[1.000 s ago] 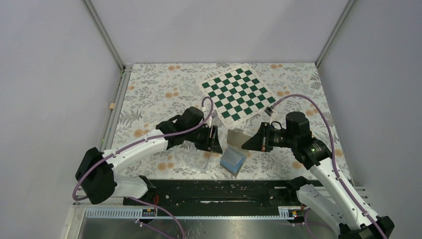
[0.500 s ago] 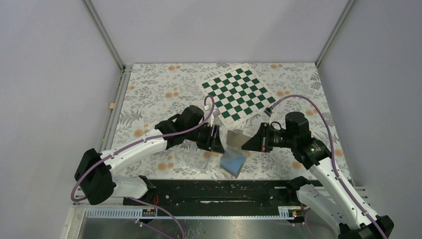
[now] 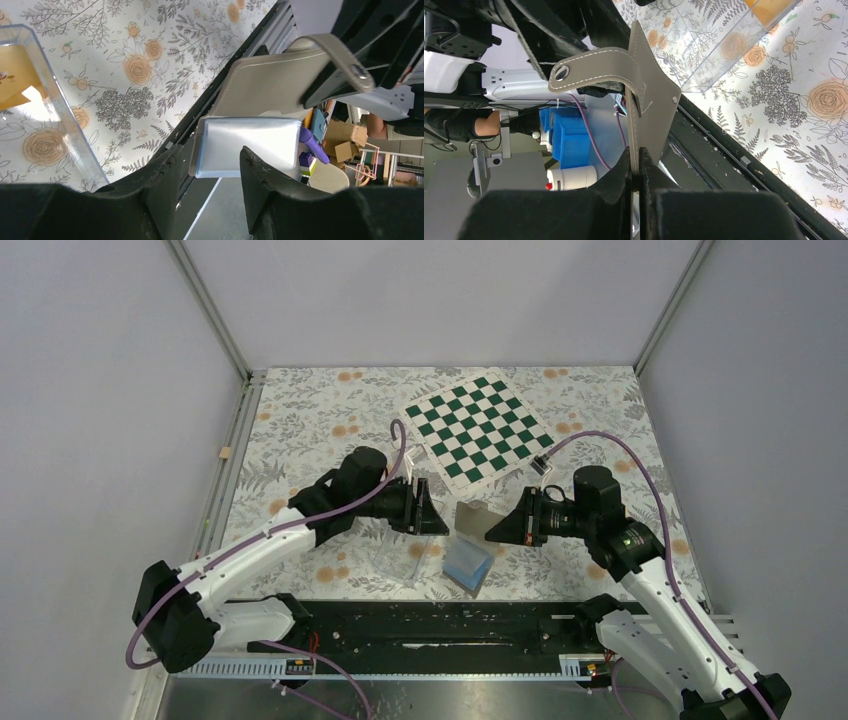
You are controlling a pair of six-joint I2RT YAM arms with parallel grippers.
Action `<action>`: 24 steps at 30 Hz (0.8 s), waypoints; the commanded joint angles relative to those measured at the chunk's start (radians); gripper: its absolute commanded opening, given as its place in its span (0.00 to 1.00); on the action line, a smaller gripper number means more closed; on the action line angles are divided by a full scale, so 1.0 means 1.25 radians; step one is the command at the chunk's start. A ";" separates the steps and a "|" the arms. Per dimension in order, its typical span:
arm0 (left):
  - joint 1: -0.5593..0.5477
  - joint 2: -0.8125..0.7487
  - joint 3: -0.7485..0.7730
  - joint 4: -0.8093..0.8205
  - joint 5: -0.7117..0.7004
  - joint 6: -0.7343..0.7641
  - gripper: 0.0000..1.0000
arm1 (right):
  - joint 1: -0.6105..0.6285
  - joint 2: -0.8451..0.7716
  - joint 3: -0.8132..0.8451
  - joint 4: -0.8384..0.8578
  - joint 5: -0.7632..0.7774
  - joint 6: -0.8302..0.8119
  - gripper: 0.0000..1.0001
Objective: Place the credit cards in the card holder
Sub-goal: Open the card holder at the center of the board.
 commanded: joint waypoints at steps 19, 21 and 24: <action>-0.048 0.103 0.050 -0.060 -0.055 0.032 0.45 | -0.004 -0.018 -0.015 0.061 -0.031 0.031 0.00; -0.048 0.089 0.045 -0.045 -0.045 0.029 0.43 | -0.004 -0.018 -0.018 0.061 -0.031 0.029 0.00; -0.048 0.074 0.052 -0.045 -0.037 0.028 0.40 | -0.004 -0.018 -0.022 0.061 -0.032 0.028 0.00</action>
